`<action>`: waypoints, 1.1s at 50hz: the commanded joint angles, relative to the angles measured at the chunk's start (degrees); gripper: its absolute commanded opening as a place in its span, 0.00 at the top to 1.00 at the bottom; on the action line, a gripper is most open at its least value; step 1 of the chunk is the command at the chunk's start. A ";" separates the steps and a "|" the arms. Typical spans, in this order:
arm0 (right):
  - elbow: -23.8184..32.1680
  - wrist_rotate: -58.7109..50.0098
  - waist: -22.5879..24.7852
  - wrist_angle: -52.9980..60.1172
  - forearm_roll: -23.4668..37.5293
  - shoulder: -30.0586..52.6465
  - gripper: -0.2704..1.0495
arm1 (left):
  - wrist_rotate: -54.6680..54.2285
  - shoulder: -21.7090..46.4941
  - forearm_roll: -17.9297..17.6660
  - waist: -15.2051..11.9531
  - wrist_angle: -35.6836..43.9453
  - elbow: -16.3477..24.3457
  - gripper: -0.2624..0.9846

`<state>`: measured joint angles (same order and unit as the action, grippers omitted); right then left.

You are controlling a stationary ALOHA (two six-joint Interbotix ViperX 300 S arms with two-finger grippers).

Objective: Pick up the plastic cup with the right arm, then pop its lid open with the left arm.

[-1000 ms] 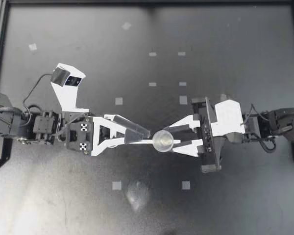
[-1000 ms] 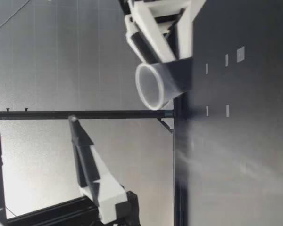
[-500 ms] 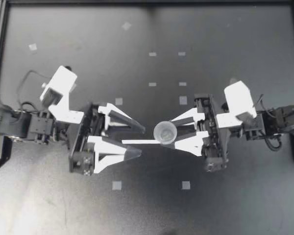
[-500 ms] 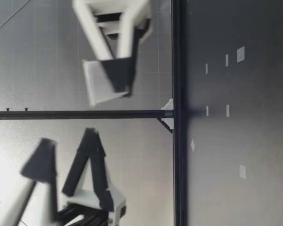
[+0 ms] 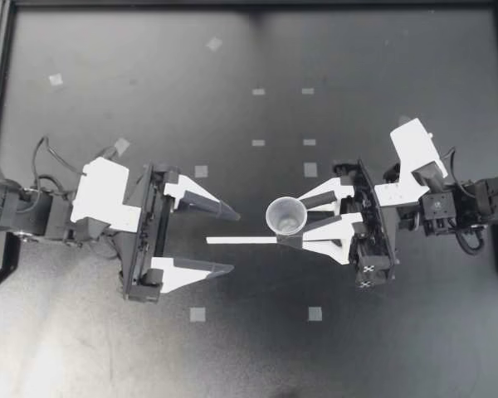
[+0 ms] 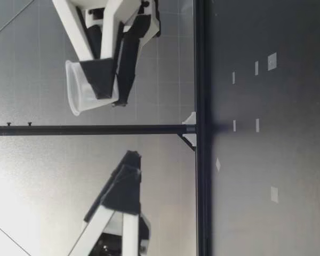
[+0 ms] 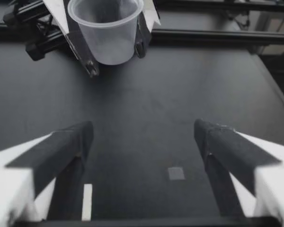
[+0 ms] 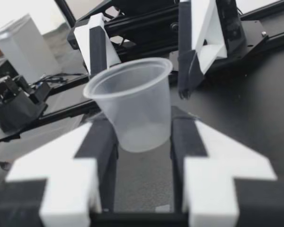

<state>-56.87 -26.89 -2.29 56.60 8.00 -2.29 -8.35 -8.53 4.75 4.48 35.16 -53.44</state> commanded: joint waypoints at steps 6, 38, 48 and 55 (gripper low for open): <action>0.44 0.97 -0.18 0.35 0.09 -0.79 0.56 | 0.09 -0.70 -0.09 -0.09 0.70 0.79 0.18; 0.44 1.58 -0.18 0.26 0.26 -0.70 0.56 | 0.18 -0.70 -0.09 -0.09 0.62 0.79 0.18; 0.44 5.63 -0.18 0.44 3.78 -1.05 0.56 | 0.18 -0.79 -0.09 -0.09 0.70 0.53 0.18; 0.44 8.96 -0.18 0.44 4.66 -0.97 0.56 | 0.18 -0.79 -0.09 -0.09 0.70 0.53 0.18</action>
<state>-56.87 -18.90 -2.29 56.60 12.48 -2.29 -8.17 -8.53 4.75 4.48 35.24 -53.44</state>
